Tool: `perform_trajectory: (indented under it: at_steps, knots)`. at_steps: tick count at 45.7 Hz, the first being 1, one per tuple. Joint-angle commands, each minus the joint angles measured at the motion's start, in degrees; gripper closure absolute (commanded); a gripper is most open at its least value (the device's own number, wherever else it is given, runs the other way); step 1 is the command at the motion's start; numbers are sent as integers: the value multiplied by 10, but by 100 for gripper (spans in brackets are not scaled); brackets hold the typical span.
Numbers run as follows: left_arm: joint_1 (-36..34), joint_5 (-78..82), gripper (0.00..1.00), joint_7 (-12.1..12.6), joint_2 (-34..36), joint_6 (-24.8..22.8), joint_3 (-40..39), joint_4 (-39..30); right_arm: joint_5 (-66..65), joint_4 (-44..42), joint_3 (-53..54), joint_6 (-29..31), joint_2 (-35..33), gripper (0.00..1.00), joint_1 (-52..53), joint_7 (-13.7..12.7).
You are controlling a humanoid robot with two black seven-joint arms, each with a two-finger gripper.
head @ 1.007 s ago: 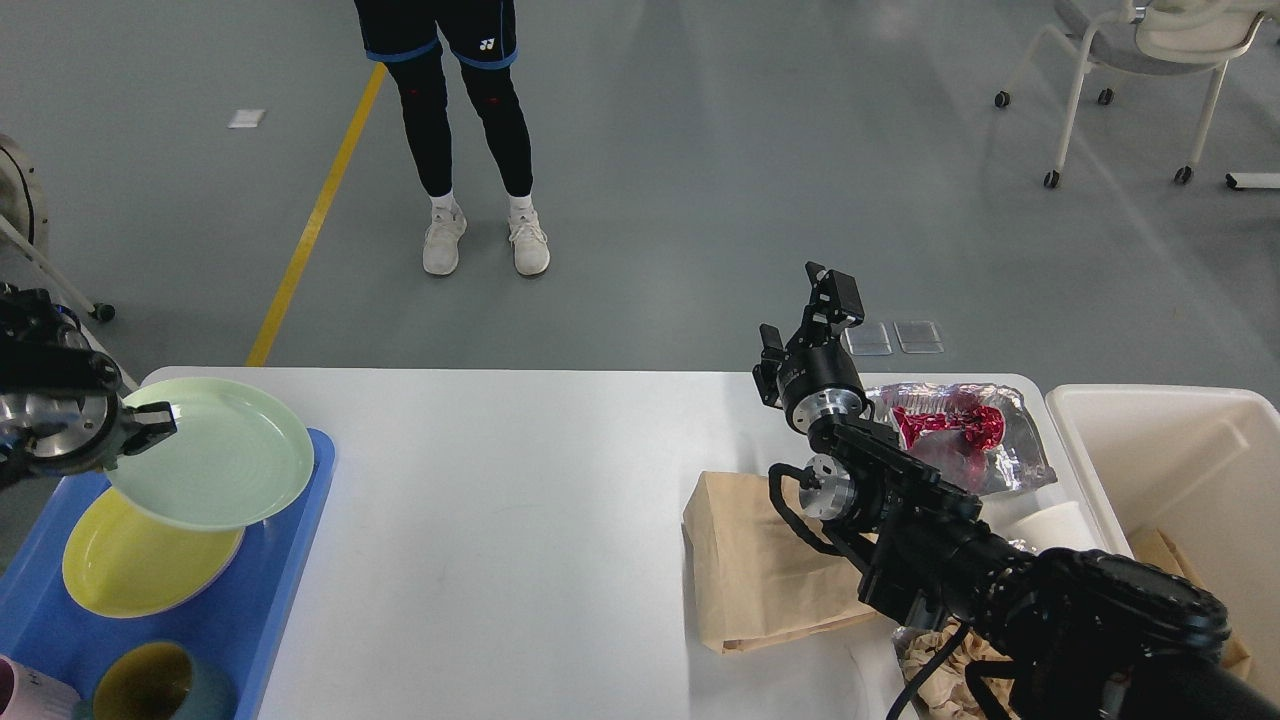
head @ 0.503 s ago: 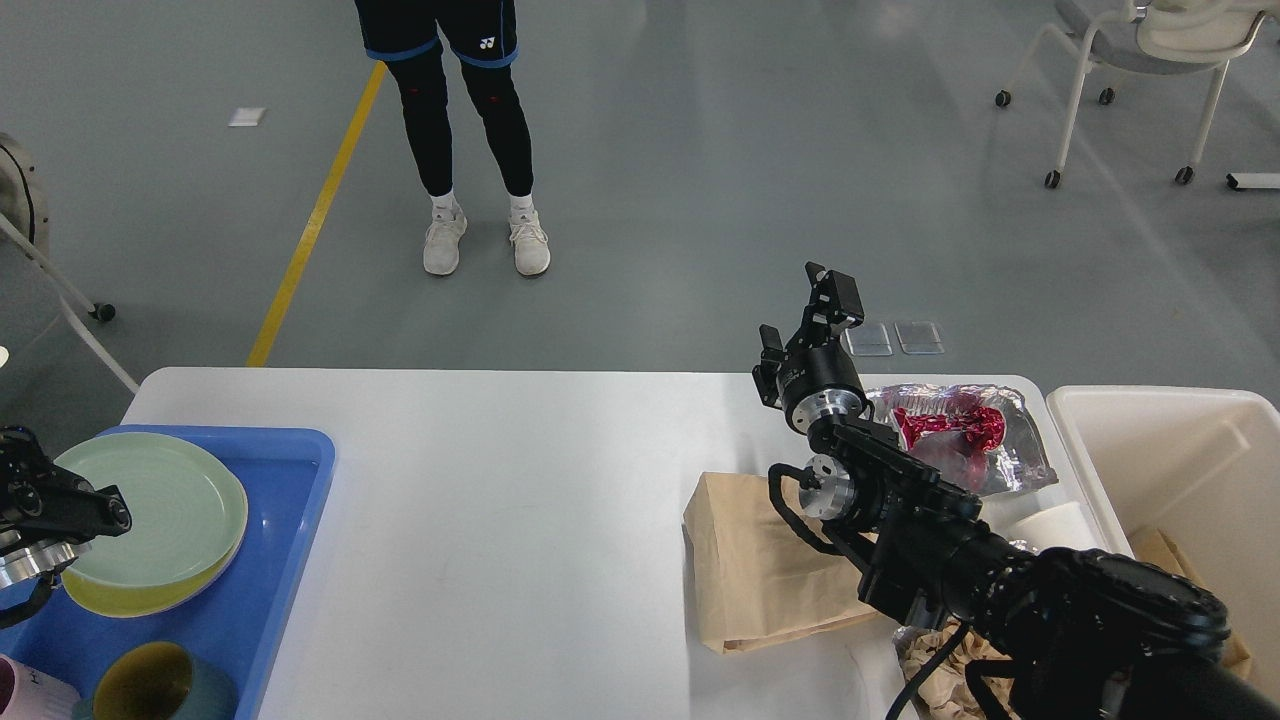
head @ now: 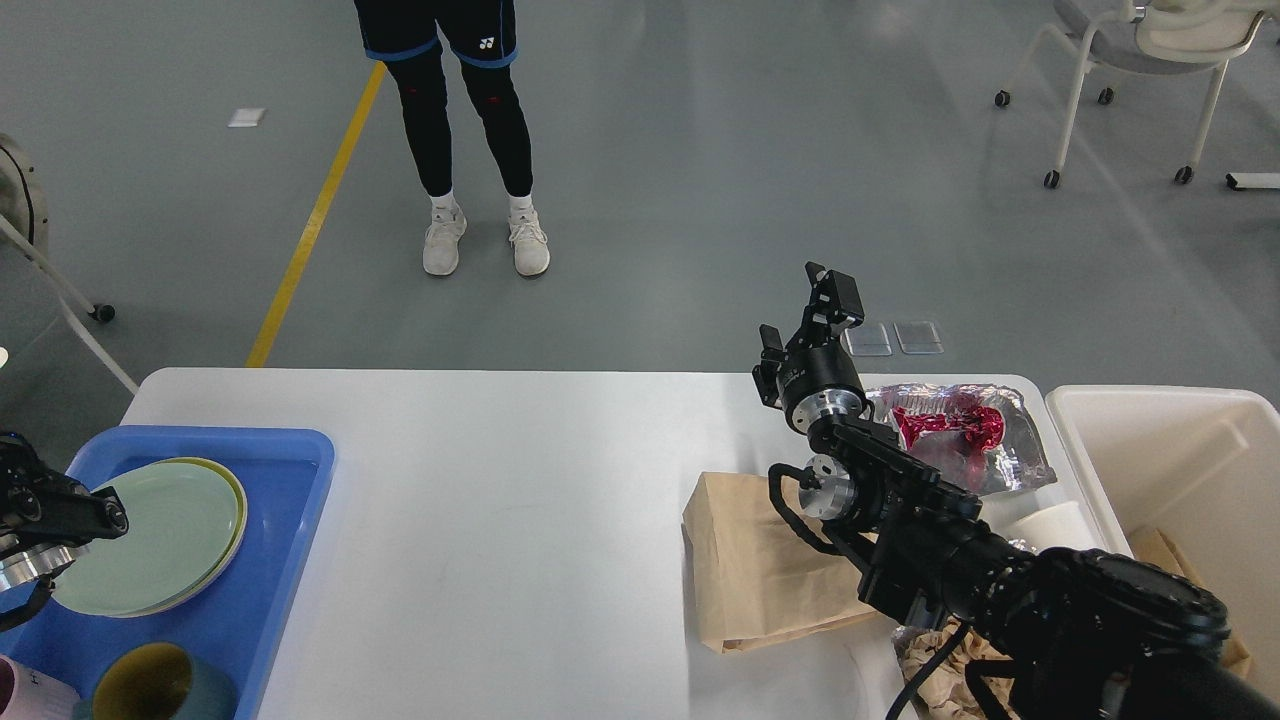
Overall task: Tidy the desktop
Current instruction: 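Lift the green plate and lay it onto the yellow plate in the tray, then release the plate and pull the left gripper back above the tray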
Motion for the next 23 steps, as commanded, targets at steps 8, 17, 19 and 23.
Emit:
perform_trajectory:
  at_steps: [8,17,19,23]
  knots:
    - [-59,3,1,1,67,-131,-80,-5,0,0,0,0,0,0,0,0]
    - [-92,5,1,-4,128,-235,-273,-14,0,0,0,0,-1,0,-1,0]
    - [-86,5,1,-5,129,-242,-334,-14,0,0,0,0,-1,0,-1,0]
    - [-63,5,1,-6,125,-258,-422,-16,0,0,0,0,0,0,-1,0]
